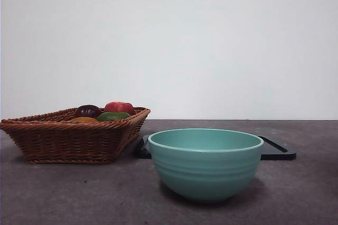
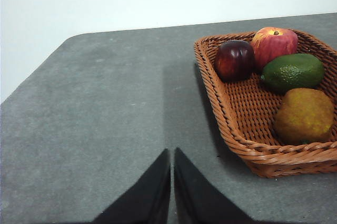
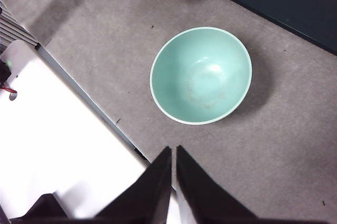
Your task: Pick up the wifruite, put it on the bowl, pick up the plate, put it on desk
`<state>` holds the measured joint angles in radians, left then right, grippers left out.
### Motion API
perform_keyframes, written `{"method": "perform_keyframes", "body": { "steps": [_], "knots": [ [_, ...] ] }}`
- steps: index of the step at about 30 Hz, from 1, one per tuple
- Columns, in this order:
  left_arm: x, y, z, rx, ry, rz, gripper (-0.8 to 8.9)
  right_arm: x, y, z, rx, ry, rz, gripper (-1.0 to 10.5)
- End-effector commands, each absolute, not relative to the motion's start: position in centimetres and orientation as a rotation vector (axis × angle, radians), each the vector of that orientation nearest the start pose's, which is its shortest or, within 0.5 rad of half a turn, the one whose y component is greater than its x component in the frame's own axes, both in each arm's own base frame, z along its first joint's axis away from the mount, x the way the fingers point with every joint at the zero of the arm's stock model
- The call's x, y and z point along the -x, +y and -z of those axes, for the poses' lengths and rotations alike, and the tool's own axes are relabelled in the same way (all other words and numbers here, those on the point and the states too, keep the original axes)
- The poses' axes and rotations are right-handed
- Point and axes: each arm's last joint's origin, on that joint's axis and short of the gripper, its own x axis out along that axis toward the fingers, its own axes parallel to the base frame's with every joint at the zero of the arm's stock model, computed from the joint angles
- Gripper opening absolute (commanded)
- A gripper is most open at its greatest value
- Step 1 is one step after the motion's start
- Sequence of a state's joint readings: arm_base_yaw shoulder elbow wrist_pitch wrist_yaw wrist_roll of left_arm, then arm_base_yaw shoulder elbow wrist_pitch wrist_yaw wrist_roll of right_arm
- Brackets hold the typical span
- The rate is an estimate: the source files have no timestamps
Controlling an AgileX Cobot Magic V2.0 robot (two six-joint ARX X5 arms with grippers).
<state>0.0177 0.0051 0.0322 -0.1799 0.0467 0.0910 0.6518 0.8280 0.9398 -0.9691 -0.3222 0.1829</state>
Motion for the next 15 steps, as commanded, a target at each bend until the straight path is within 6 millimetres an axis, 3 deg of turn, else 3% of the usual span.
{"method": "perform_keyframes", "body": {
  "steps": [1, 11, 15],
  "knots": [
    [-9.6, 0.1, -14.9, -0.083, 0.177, 0.031, 0.10, -10.6, 9.4, -31.8, -0.002, 0.939, -0.845, 0.1],
    [-9.6, 0.1, -14.9, -0.083, 0.177, 0.031, 0.10, -10.6, 9.4, -31.8, -0.004, 0.938, -0.845, 0.1],
    [-9.6, 0.1, -14.9, -0.083, 0.177, 0.031, 0.10, -10.6, 8.4, -32.2, 0.003, 0.859, -0.802, 0.1]
  ]
}}
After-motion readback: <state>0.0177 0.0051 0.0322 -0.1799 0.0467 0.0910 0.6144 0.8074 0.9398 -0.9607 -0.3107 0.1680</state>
